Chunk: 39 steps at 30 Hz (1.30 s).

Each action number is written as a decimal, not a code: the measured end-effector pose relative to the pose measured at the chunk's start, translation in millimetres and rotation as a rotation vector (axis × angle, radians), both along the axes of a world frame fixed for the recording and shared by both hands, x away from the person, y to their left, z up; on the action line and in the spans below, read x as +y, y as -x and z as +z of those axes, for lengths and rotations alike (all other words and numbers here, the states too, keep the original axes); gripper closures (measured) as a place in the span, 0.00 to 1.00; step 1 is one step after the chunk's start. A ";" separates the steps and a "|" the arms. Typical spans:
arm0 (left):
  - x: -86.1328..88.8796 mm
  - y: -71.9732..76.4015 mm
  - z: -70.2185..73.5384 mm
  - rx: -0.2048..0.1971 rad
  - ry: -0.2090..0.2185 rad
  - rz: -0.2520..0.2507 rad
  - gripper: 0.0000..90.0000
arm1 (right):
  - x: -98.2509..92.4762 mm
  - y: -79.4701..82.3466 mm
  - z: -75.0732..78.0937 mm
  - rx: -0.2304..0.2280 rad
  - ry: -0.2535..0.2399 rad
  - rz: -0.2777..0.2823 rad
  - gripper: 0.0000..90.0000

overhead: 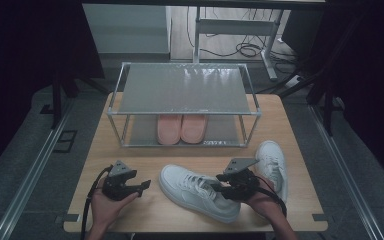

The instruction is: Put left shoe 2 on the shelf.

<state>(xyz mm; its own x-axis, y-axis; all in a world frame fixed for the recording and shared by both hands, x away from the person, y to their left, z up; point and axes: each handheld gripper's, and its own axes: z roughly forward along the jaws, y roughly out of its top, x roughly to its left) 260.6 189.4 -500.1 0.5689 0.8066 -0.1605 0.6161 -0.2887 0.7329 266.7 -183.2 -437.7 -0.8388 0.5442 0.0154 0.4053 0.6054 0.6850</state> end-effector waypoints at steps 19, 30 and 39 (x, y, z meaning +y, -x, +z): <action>1.4 0.3 0.1 0.001 0.001 0.007 0.36 | 26.6 -25.6 -31.2 0.034 0.117 -0.001 0.84; 1.7 0.1 0.8 -0.001 -0.002 0.003 0.36 | 20.0 -26.0 -31.8 0.052 0.041 -0.017 0.90; 3.8 0.8 2.7 -0.007 0.002 0.006 0.36 | 15.9 -21.2 -26.7 0.070 -0.064 -0.006 0.90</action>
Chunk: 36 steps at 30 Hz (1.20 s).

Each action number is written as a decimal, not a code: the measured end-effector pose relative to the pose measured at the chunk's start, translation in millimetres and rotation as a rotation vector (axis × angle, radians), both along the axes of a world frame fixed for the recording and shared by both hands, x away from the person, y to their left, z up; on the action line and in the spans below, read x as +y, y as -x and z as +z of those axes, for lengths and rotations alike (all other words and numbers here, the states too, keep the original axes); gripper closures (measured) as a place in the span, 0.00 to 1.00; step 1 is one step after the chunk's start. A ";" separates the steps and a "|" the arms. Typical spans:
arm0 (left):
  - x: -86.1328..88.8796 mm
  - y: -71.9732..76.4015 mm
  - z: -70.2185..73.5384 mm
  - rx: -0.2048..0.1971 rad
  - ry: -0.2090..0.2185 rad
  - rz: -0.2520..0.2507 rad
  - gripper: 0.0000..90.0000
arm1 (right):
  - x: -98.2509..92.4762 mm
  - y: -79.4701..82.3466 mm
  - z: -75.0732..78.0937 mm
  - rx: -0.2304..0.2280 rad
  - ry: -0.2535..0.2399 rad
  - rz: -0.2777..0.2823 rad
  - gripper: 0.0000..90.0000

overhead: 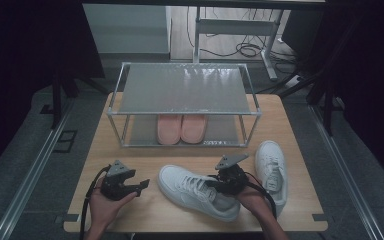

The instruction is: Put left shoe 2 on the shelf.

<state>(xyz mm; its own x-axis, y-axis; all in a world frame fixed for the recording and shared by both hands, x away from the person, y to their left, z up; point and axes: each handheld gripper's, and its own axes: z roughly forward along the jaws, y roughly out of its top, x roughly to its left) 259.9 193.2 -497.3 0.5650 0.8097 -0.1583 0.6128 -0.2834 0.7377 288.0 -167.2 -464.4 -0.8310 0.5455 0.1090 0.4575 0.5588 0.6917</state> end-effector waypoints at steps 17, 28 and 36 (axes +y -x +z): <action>-0.5 -0.2 -0.9 0.005 -0.001 0.004 0.36 | -9.6 6.0 14.5 -0.096 -0.127 -0.029 0.90; -0.4 -0.4 -1.5 0.007 -0.001 0.006 0.36 | -13.7 6.6 33.8 -0.131 -0.190 -0.069 0.90; -1.2 -0.9 -2.1 0.012 -0.003 0.005 0.37 | -16.0 3.5 46.6 -0.167 -0.215 -0.076 0.90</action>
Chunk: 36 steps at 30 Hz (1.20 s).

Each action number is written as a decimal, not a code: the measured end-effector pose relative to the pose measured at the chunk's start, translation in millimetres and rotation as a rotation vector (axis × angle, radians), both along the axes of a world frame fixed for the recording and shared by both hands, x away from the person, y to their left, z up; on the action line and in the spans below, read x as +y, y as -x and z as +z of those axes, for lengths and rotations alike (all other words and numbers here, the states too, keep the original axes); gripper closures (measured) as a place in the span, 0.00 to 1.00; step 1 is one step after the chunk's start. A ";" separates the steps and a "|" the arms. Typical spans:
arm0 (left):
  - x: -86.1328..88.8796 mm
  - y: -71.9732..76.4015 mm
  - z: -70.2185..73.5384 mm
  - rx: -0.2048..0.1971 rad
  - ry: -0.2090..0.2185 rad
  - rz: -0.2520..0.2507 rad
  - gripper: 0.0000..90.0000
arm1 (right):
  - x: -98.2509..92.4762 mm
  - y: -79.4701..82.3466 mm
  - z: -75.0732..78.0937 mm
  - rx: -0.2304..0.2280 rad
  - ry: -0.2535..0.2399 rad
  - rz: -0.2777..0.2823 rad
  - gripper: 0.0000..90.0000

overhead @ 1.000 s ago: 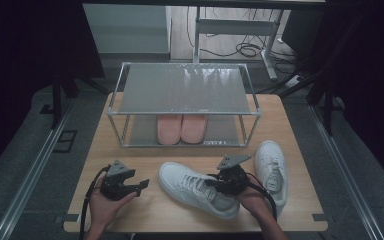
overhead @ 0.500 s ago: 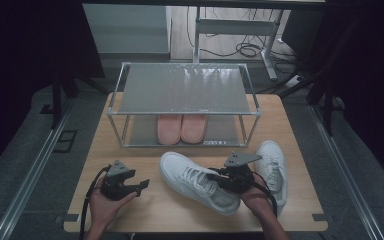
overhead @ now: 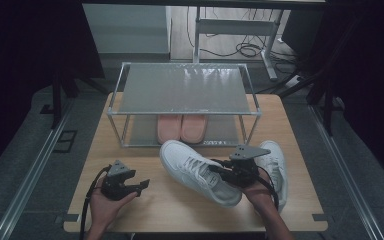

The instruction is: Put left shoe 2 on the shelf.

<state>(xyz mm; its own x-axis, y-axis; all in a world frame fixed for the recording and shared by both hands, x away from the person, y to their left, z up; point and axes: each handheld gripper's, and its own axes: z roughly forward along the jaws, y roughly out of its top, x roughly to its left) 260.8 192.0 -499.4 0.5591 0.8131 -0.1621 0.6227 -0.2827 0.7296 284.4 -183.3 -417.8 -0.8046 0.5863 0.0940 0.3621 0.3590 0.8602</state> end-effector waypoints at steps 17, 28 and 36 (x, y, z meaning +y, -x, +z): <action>0.2 -0.5 -0.1 0.006 0.005 -0.007 0.37 | 0.5 -9.1 42.6 -0.050 -0.075 -0.003 0.90; -1.0 -0.4 -0.1 0.011 0.002 -0.021 0.37 | 7.4 -16.4 65.9 -0.078 -0.112 0.015 0.90; -0.1 -0.5 -0.2 0.010 0.004 -0.016 0.37 | 12.7 -23.7 77.7 -0.092 -0.122 0.007 0.90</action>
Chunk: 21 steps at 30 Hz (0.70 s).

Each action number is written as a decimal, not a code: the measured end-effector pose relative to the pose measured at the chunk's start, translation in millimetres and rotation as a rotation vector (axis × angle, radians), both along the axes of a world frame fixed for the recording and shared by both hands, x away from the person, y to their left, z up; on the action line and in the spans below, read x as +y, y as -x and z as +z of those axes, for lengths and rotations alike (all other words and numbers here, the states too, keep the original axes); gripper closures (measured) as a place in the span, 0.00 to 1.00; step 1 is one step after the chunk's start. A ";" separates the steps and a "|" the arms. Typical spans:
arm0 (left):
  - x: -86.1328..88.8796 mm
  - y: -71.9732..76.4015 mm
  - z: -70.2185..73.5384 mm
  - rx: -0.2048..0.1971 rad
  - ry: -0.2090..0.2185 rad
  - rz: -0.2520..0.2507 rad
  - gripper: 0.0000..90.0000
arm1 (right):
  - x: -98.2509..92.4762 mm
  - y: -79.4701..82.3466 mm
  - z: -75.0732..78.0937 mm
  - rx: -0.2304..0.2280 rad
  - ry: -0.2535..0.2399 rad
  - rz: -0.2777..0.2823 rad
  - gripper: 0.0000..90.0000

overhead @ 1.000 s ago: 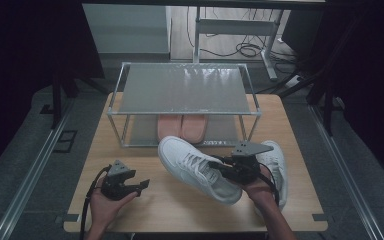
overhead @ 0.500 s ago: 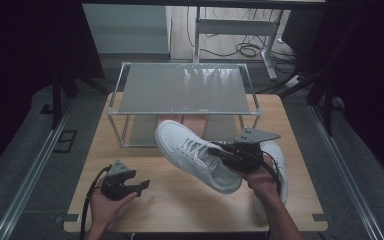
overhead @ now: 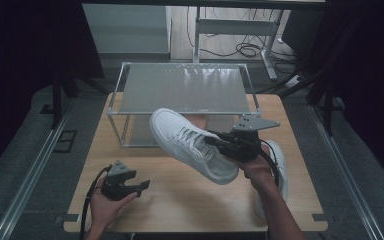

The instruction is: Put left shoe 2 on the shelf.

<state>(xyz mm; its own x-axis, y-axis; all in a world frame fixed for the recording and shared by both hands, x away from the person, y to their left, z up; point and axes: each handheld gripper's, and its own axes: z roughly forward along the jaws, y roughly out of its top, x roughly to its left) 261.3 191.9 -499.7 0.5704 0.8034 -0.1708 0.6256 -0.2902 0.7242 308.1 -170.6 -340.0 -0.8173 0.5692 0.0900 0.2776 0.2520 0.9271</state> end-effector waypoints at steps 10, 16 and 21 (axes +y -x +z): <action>-0.3 0.0 0.0 0.001 -0.001 -0.002 0.37 | 2.3 -17.9 8.5 0.018 -0.039 -0.028 0.90; 0.0 0.1 0.1 -0.003 0.002 0.000 0.37 | 4.2 -28.8 13.7 0.021 -0.056 -0.055 0.90; -0.1 0.6 0.8 -0.005 0.004 0.000 0.37 | 6.0 -38.2 18.5 0.020 -0.066 -0.080 0.90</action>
<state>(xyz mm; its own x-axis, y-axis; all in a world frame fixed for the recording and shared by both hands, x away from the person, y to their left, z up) 260.7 191.8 -498.9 0.5714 0.8026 -0.1711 0.6218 -0.2874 0.7285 346.3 -164.5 -321.5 -0.7669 0.6252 0.1450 0.3128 0.1669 0.9350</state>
